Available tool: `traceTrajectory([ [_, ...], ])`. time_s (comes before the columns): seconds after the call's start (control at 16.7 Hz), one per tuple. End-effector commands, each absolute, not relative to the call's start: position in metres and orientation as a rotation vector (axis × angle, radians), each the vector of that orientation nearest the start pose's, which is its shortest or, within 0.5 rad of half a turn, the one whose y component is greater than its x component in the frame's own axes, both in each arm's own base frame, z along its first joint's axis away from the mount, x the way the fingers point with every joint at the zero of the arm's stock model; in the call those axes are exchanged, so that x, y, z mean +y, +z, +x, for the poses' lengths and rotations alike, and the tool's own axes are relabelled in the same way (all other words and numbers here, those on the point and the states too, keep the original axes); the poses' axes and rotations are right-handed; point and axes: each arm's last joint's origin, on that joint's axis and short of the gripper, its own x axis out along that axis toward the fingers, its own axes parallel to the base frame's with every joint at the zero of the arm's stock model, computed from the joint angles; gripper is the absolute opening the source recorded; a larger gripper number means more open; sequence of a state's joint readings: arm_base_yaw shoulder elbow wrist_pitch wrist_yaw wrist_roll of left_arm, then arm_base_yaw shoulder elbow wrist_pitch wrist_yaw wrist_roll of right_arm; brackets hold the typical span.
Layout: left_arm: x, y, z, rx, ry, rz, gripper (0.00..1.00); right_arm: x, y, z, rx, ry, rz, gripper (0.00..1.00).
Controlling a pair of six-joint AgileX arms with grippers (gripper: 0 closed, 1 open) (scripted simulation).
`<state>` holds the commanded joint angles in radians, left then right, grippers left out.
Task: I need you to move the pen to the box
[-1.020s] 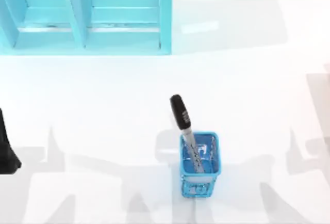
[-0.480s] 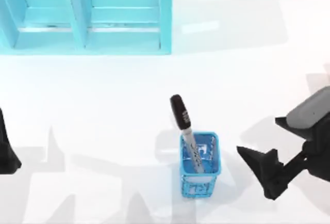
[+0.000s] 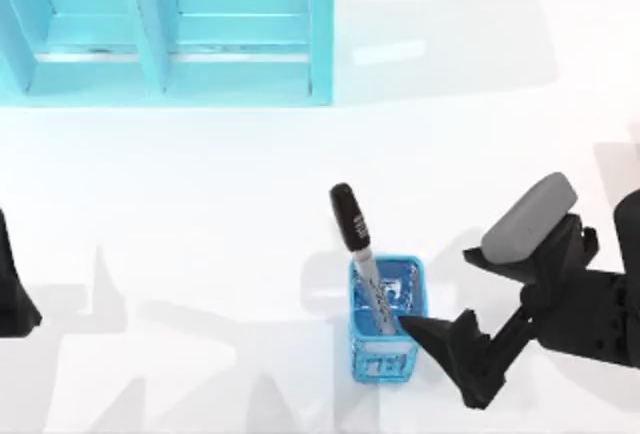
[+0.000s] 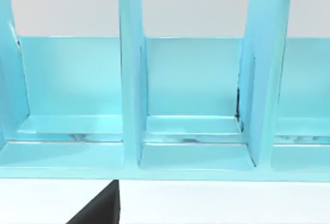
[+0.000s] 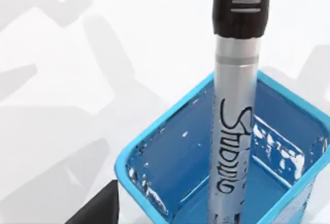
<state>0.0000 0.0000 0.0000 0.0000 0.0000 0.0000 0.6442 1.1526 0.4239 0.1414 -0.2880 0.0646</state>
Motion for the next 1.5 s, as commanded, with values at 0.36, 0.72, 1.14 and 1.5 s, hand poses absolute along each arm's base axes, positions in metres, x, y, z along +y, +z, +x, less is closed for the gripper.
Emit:
traceTrajectory([
  [0.36, -0.001, 0.16, 0.106, 0.0, 0.0, 0.0, 1.0, 0.15, 0.165, 0.18, 0.622, 0.889, -0.055, 1.0],
  [0.72, -0.001, 0.16, 0.106, 0.0, 0.0, 0.0, 1.0, 0.195, 0.132, 0.212, 0.631, 0.888, -0.06, 1.0],
  [1.14, -0.001, 0.16, 0.106, 0.0, 0.0, 0.0, 1.0, 0.211, 0.115, 0.219, 0.627, 0.889, -0.058, 1.0],
  [1.5, -0.001, 0.16, 0.106, 0.0, 0.0, 0.0, 1.0, 0.211, 0.115, 0.219, 0.627, 0.889, -0.058, 0.62],
])
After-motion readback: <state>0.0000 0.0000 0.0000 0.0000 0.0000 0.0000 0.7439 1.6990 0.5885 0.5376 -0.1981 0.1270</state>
